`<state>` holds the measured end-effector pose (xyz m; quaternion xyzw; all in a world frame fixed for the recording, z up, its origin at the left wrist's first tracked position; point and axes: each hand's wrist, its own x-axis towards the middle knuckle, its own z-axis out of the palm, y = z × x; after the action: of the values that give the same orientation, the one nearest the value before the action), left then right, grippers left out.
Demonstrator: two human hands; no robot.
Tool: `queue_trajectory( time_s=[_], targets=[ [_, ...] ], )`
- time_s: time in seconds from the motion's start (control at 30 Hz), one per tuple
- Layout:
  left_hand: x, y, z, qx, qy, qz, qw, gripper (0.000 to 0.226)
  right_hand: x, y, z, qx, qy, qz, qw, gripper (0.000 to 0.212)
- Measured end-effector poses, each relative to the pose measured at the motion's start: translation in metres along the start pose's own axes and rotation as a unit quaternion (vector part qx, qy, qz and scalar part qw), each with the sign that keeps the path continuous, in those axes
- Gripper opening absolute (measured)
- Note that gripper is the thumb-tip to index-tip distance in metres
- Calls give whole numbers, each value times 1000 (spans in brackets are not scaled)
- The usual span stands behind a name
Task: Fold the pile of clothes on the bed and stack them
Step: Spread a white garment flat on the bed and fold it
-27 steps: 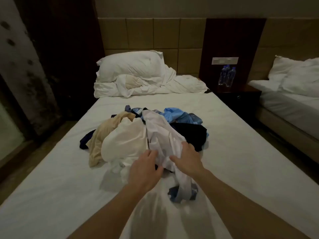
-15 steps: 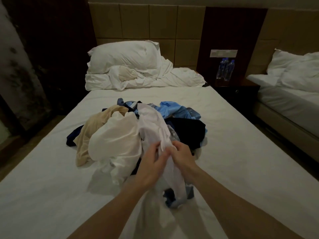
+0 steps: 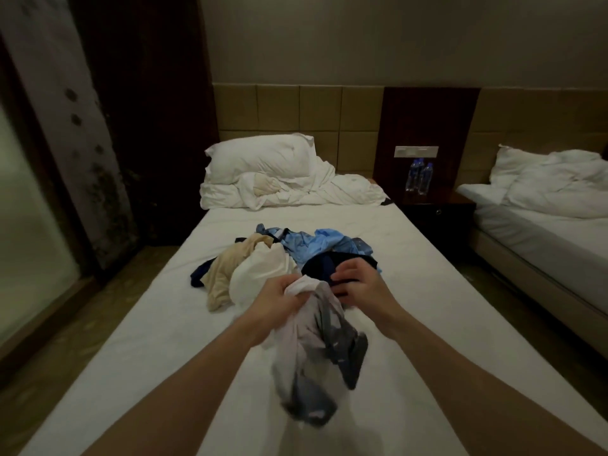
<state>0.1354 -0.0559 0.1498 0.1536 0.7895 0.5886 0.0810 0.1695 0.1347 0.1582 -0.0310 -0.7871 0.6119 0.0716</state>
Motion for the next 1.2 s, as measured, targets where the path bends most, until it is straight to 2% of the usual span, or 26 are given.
queue_trajectory(
  time_s=[0.07,0.1,0.17,0.23,0.3,0.37,0.43,0.53,0.7,0.8,0.87,0.93,1.0,1.1,1.2],
  targets=[
    [-31,18,-5,-21,-28,16,999,20,-31,-7,-4,-118,-101,-56,986,48],
    [-46,27,-7,-28,-41,24,998,23,-44,-8,-4,-161,-147,-71,973,46],
    [-76,42,-10,-27,-63,36,997,22,-73,-13,3,-197,-191,-67,959,29],
    [-104,53,-15,3,-87,49,995,18,-95,-16,8,-224,-174,-93,955,27],
    [-127,62,-23,82,-86,73,990,19,-114,-24,4,-263,-145,-121,946,20],
    [-146,66,-35,177,-57,82,979,31,-132,-37,-4,-288,-104,-143,941,15],
    [-162,69,-46,230,-20,87,969,28,-145,-51,-12,-290,-55,-150,943,14],
    [-180,75,-58,273,-2,97,957,8,-162,-77,-17,-292,-25,-163,942,12],
    [-202,89,-62,288,43,122,949,26,-187,-122,-28,-326,22,-190,926,21],
    [-216,101,-58,263,55,143,952,25,-206,-144,-41,-358,-26,-185,915,27],
    [-222,109,-60,275,74,159,945,25,-217,-153,-48,-430,-87,-178,881,32],
    [-228,116,-66,297,107,173,933,28,-222,-152,-54,-489,-108,-175,848,34],
    [-234,121,-70,323,136,194,916,25,-225,-146,-60,-479,-94,-164,857,25],
    [-245,124,-71,336,161,223,901,24,-230,-140,-61,-389,-38,-122,912,16],
    [-252,124,-76,364,146,224,892,26,-233,-140,-56,-300,38,-118,946,22]
  ],
)
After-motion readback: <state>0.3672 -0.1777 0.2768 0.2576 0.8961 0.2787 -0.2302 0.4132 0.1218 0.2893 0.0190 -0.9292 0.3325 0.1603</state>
